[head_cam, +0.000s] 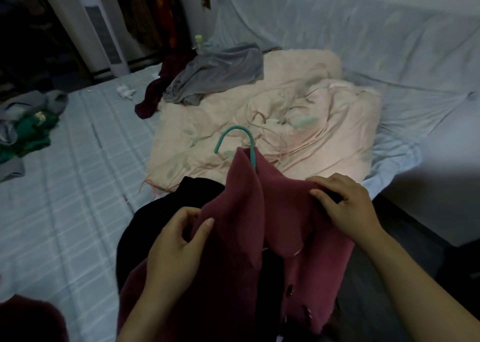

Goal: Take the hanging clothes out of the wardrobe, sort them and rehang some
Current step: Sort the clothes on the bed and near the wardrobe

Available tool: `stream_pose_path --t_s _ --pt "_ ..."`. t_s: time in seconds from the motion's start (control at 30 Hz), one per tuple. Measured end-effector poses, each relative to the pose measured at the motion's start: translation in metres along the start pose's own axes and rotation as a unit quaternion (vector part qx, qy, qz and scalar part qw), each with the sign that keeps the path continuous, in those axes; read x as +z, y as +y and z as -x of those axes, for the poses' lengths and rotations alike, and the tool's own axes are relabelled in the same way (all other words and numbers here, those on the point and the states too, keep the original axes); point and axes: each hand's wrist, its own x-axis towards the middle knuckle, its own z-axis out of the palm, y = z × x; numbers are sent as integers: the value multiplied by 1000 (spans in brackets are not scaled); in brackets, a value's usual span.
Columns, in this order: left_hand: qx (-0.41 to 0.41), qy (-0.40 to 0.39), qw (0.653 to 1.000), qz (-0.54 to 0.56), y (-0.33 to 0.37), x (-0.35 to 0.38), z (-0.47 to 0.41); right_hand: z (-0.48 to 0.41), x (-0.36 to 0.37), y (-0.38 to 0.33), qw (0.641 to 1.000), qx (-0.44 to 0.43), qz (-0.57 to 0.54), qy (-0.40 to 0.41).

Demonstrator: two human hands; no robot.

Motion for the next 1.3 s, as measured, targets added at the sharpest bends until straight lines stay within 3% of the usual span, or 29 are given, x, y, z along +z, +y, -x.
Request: stream_pose_path --t_s 0.3,0.53,0.7,0.97,1.13,1.3 --pt "26 -16 1000 -3 127 212 -91 -78 -150 192 999 45 -16 13" --pt "92 38 995 23 222 273 -178 -215 -209 260 997 -29 -22 69" --pt "116 75 990 10 232 287 -248 -294 -197 281 997 -47 0 60" --pt "122 59 988 -68 193 313 -352 -365 -150 334 999 -15 42 -6" --pt "90 64 982 -154 176 340 -395 -403 -115 381 997 -9 51 -52" --pt "15 98 960 -262 152 367 -403 -435 -70 424 983 -37 69 -169"
